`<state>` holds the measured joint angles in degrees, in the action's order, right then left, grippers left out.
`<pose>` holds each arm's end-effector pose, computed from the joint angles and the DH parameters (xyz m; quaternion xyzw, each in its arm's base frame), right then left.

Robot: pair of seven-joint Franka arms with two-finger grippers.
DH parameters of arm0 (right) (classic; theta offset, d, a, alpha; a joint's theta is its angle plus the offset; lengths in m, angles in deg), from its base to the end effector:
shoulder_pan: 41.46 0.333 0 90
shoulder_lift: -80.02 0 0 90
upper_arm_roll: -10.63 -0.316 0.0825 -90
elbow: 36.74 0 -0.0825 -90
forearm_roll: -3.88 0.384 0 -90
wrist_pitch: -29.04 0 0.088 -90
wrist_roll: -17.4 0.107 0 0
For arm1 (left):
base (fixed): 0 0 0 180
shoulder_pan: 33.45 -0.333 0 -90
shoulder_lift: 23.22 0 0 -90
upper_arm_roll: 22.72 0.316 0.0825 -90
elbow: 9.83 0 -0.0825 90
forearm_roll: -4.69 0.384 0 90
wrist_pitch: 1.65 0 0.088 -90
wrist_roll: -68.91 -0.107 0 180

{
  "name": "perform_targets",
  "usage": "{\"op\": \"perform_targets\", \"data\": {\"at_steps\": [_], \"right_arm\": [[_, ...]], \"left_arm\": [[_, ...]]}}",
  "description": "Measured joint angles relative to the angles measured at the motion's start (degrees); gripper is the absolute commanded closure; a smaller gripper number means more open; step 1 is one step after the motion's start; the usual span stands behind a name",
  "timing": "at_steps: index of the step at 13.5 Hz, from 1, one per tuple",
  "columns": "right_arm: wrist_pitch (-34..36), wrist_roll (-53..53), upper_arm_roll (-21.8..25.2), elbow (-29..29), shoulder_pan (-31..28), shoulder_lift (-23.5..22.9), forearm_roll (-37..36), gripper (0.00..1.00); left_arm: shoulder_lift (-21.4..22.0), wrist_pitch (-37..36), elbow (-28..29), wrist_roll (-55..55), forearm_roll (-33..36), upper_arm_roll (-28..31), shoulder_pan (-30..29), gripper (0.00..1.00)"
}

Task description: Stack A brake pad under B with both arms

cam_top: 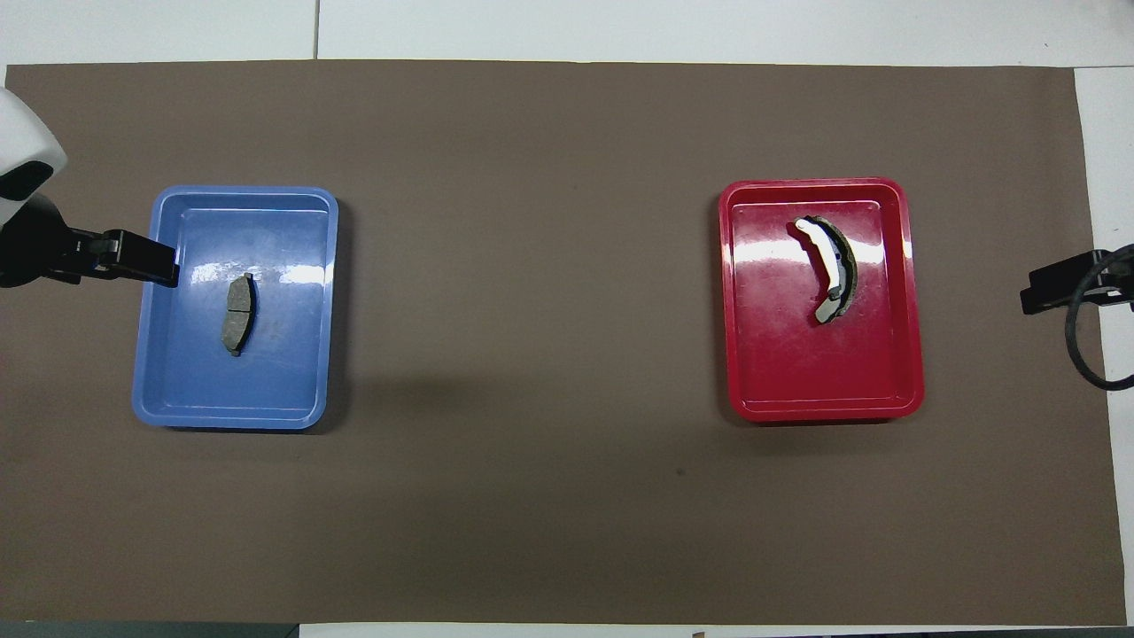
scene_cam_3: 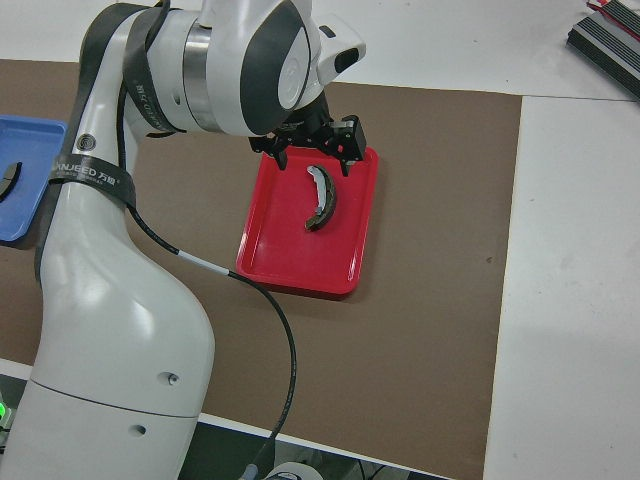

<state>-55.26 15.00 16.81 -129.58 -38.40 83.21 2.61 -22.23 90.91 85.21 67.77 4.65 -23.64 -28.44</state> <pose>0.5250 -0.0328 0.6230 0.9988 -0.0066 -0.0472 0.0058 0.5481 -0.0571 0.5963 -0.9980 0.0616 0.0130 0.0003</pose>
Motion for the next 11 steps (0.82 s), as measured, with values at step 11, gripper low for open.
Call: {"op": "perform_targets", "data": {"at_steps": [11], "right_arm": [[0.0,0.0,0.3,0.0,0.0,0.0,0.0,0.00]], "left_arm": [[-0.1,0.0,0.3,-1.0,0.0,1.0,-0.1,0.03]]}}
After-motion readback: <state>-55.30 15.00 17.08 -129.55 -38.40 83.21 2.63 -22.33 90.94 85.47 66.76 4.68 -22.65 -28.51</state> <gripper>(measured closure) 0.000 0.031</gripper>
